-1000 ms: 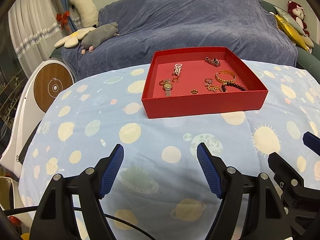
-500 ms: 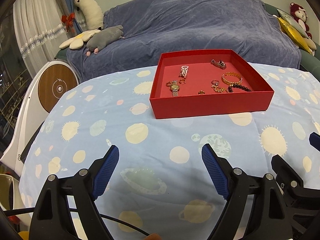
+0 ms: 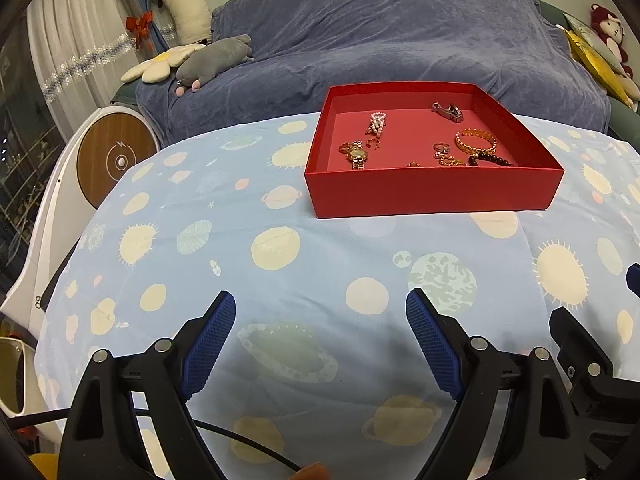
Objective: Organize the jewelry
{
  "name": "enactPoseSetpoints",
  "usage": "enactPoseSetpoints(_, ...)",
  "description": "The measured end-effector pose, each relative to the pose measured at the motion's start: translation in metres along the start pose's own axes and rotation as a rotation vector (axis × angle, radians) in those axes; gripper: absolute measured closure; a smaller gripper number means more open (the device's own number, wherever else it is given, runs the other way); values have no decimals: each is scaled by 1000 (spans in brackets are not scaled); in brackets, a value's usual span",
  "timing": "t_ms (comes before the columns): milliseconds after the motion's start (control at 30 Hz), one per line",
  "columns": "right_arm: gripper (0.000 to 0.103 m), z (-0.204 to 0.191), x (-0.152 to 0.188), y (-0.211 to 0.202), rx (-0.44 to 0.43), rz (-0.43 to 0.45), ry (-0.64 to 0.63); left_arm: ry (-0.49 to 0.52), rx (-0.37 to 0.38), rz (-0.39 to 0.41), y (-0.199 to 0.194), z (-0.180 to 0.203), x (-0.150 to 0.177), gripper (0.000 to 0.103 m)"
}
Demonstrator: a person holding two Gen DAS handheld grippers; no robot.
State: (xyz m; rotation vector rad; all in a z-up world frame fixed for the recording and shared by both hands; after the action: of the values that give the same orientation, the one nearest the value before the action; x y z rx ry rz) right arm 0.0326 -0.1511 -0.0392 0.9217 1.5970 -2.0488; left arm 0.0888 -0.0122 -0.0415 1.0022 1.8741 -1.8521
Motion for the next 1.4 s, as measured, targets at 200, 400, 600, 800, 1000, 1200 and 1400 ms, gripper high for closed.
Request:
enactPoseSetpoints(200, 13, 1, 0, -1, 16, 9, 8, -5, -2, -3, 0, -1, 1, 18)
enactPoseSetpoints(400, 12, 3, 1, 0, 17, 8, 14, -9, -1, -7, 0, -1, 1, 17)
enactPoseSetpoints(600, 12, 3, 1, 0, 17, 8, 14, -10, -2, -7, 1, -2, 1, 17)
enactPoseSetpoints(800, 12, 3, 1, 0, 17, 8, 15, -11, -1, -10, 1, -2, 2, 17)
enactPoseSetpoints(1000, 12, 3, 1, 0, 16, 5, 16, -11, 1, -15, 2, -2, 2, 17)
enactPoseSetpoints(1200, 12, 3, 1, 0, 15, 6, 16, -11, 2, -16, 2, -2, 3, 17)
enactPoseSetpoints(1400, 12, 3, 1, 0, 15, 6, 16, -13, 1, -18, 3, -2, 3, 17)
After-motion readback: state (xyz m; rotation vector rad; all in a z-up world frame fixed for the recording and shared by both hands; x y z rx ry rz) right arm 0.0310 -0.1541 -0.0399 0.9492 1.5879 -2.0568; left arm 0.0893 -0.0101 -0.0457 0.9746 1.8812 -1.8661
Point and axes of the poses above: each gripper's, at about its wrist camera, not at the fingertips, and y roughly the way its jaws point, z to its right, x to its underside, the point moved 6 cm from there along y, roughly the way its jaws point, and after that the axes turned 6 degrees about x, right-handed, at the moved point
